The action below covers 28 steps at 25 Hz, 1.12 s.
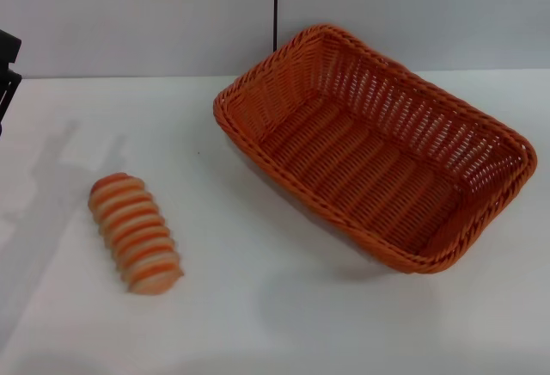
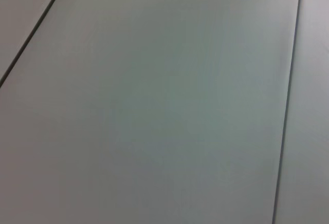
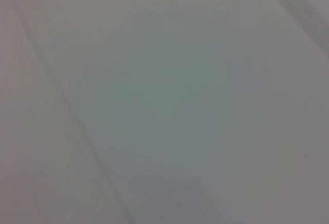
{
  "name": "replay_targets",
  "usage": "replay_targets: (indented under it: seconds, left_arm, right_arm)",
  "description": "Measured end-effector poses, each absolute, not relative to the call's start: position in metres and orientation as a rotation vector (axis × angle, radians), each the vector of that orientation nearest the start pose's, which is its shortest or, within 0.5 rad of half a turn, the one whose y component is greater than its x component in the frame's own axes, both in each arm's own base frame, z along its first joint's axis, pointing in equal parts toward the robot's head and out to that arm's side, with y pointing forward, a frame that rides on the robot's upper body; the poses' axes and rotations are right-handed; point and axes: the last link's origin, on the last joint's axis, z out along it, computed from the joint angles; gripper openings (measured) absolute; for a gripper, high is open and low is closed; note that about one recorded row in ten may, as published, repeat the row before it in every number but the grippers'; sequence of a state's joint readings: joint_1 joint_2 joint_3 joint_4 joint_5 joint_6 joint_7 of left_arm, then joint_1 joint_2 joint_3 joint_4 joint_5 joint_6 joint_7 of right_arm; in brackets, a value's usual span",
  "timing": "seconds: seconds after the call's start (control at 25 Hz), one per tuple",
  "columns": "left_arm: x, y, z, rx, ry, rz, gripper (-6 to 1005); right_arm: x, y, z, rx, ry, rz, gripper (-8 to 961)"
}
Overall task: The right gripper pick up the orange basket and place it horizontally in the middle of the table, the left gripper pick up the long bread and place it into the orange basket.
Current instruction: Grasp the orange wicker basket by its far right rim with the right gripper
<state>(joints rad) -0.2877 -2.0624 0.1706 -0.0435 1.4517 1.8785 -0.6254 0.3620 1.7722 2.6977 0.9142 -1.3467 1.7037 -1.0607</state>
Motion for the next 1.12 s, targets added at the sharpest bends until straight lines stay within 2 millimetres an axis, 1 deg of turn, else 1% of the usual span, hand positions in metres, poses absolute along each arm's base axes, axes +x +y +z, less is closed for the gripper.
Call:
replay_targets:
  seconds: [0.04,0.16,0.24,0.28,0.32,0.44,0.56,0.68,0.8,0.96,1.12]
  left_arm:
    - [-0.313,0.234,0.028,-1.560,-0.466,-1.374,844]
    - [-0.314,0.236,0.027,-1.565,-0.479,-1.363,844]
    - [-0.314,0.238,0.026,-1.568,-0.486,-1.357,844]
    - [-0.314,0.238,0.026,-1.568,-0.490,-1.355,844]
    - [-0.314,0.239,0.025,-1.569,-0.493,-1.355,844]
    - [-0.314,0.239,0.025,-1.569,-0.497,-1.355,844]
    - [-0.314,0.240,0.024,-1.570,-0.500,-1.355,844]
    - [-0.314,0.240,0.024,-1.570,-0.502,-1.355,844]
    - [-0.314,0.241,0.022,-1.569,-0.512,-1.352,844]
    - [-0.315,0.241,0.021,-1.568,-0.525,-1.345,844]
    - [-0.316,0.240,0.020,-1.567,-0.533,-1.341,844]
  right_arm:
    - [0.259,0.319,0.261,-2.110,0.843,1.315,478]
    - [0.239,0.337,0.246,-2.298,0.956,1.032,478]
    - [0.230,0.344,0.235,-2.381,0.995,0.884,478]
    - [0.223,0.350,0.224,-2.454,1.020,0.723,479]
    - [0.223,0.350,0.224,-2.454,1.020,0.723,479]
    - [0.217,0.358,0.206,-2.542,1.031,0.478,479]
    - [0.213,0.364,0.193,-2.593,1.037,0.298,479]
    - [0.210,0.372,0.180,-2.621,1.053,0.161,478]
    - [0.215,0.380,0.168,-2.611,1.104,0.043,478]
    - [0.224,0.390,0.154,-2.585,1.147,-0.064,478]
    - [0.231,0.395,0.136,-2.595,1.150,-0.145,479]
